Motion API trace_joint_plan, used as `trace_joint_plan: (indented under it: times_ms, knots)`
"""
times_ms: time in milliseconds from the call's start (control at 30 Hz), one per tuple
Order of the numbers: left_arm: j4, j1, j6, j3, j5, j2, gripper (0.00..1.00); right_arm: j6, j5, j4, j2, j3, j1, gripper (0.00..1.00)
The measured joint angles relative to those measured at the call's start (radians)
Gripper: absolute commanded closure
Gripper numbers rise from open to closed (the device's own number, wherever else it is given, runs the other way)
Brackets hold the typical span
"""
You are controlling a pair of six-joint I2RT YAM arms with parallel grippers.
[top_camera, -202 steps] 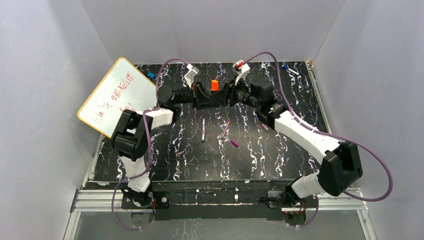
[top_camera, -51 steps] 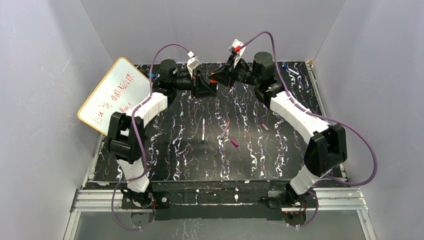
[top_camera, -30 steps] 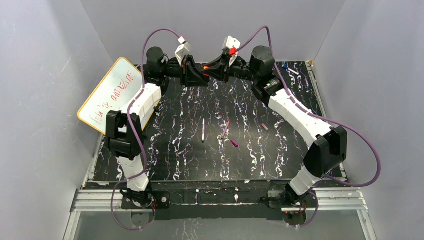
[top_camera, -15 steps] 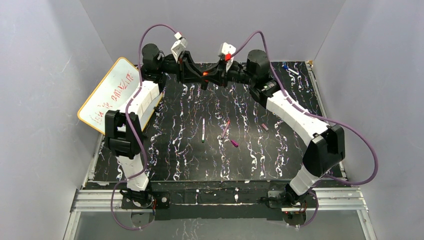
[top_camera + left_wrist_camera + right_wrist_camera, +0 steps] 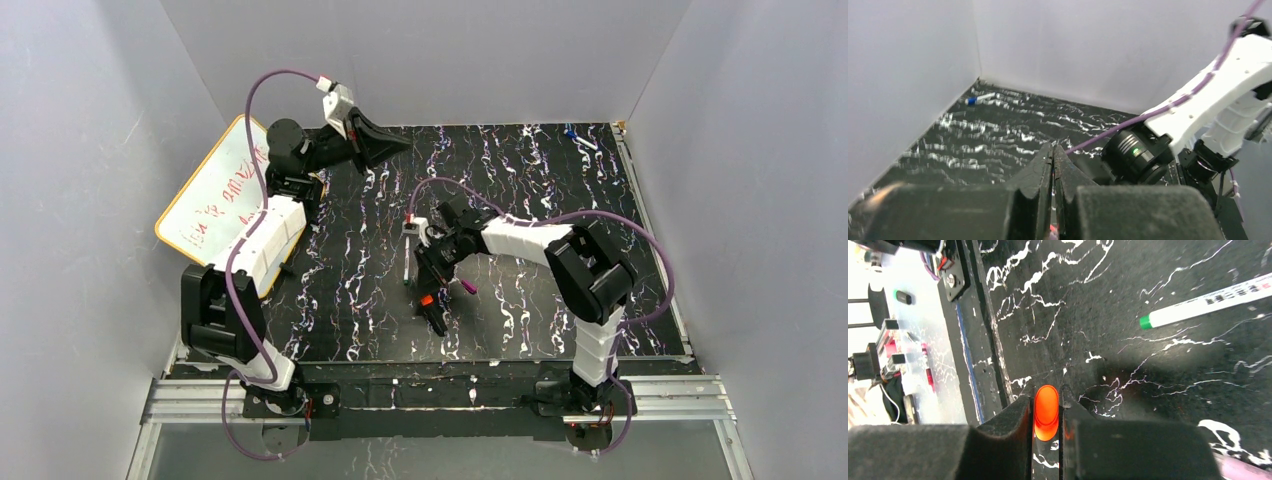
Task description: Insert the pens into the pen caps
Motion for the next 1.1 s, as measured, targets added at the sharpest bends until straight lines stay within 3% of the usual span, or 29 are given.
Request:
trace_joint_plan:
  times_ms: [267, 500, 700, 1100]
  knots:
    - [-0.354, 0.008, 0.278, -0.063, -0.148, 0.005, 1.00, 0.036, 0.002, 0.058, -0.053, 0.000, -0.029, 0.99]
    - [-0.415, 0.027, 0.323, -0.165, -0.229, -0.026, 0.99, 0.101, 0.080, 0.113, -0.097, 0.000, -0.060, 0.99]
    - [-0.457, 0.055, 0.293, -0.233, -0.309, -0.030, 0.74, 0.154, 0.157, 0.163, -0.172, 0.015, -0.167, 0.99]
    - [-0.627, 0.019, 0.344, -0.266, -0.504, -0.030, 0.57, 0.061, 0.215, -0.121, 0.055, 0.306, -0.419, 0.99]
